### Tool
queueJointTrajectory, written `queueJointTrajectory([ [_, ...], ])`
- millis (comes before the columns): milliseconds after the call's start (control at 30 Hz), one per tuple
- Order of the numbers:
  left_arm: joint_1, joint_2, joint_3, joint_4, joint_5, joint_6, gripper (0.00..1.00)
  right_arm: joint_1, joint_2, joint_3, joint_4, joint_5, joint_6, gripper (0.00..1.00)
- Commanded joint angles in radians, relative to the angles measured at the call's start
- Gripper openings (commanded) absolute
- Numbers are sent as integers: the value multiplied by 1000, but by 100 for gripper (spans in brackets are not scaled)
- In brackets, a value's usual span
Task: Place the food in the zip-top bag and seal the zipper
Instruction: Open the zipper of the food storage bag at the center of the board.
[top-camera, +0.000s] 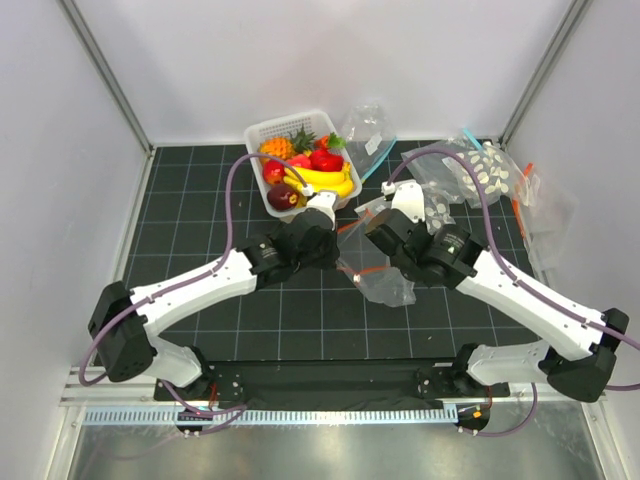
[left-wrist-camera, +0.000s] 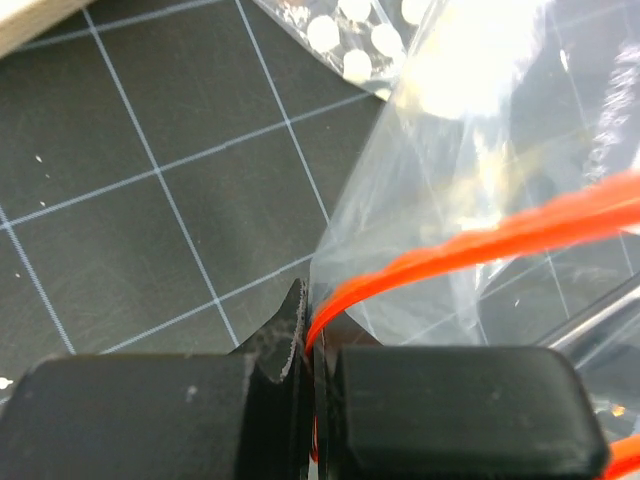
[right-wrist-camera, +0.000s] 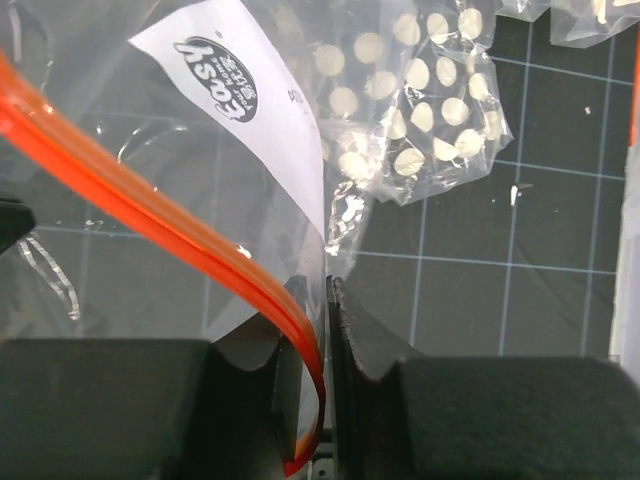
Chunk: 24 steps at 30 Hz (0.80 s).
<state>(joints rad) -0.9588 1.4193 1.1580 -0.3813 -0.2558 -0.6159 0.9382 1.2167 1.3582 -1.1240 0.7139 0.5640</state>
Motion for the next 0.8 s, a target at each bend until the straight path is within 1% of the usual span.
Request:
queueJointTrajectory([
  [0, 11, 12, 43, -37, 73, 27, 0, -7, -17, -36, 62, 78, -75, 22],
  [67, 11, 6, 40, -39, 84, 19, 0, -7, -19, -56, 76, 90, -78, 24],
  [133, 11, -3, 39, -39, 90, 15, 0, -6, -19, -73, 93, 91, -73, 24],
  [200, 11, -8, 40, -38, 87, 12, 0, -7, -17, -77, 102, 78, -75, 18],
  [233, 11, -6, 40, -39, 89, 13, 0, -7, -14, -79, 104, 75, -75, 18],
  [300, 14, 6, 54, -54, 90, 13, 0, -7, -8, -74, 98, 75, -78, 25],
  [333, 14, 13, 66, -62, 98, 13, 0, -7, -5, -70, 95, 73, -76, 20],
  [400, 18, 35, 80, -80, 99, 19, 0, -7, 3, -62, 76, 75, -75, 1],
  [433, 20, 41, 85, -83, 98, 21, 1, -6, 6, -44, 63, 78, -67, 1],
  [467, 22, 41, 85, -84, 98, 21, 5, -7, 12, -35, 26, 82, -58, 1],
  [500, 23, 40, 82, -71, 93, 22, 21, -7, 18, -25, 4, 87, -37, 1],
  [600, 25, 10, 54, -24, 92, 41, 51, -7, 49, 18, -83, 84, -1, 1],
  [633, 25, -2, 52, -22, 87, 47, 55, -7, 62, 33, -97, 70, 0, 1],
  [667, 28, -5, 55, -28, 78, 53, 61, -7, 67, 38, -118, 61, 0, 1],
  [767, 35, -5, 84, -57, 78, 74, 68, -7, 83, 48, -145, 55, 8, 1],
])
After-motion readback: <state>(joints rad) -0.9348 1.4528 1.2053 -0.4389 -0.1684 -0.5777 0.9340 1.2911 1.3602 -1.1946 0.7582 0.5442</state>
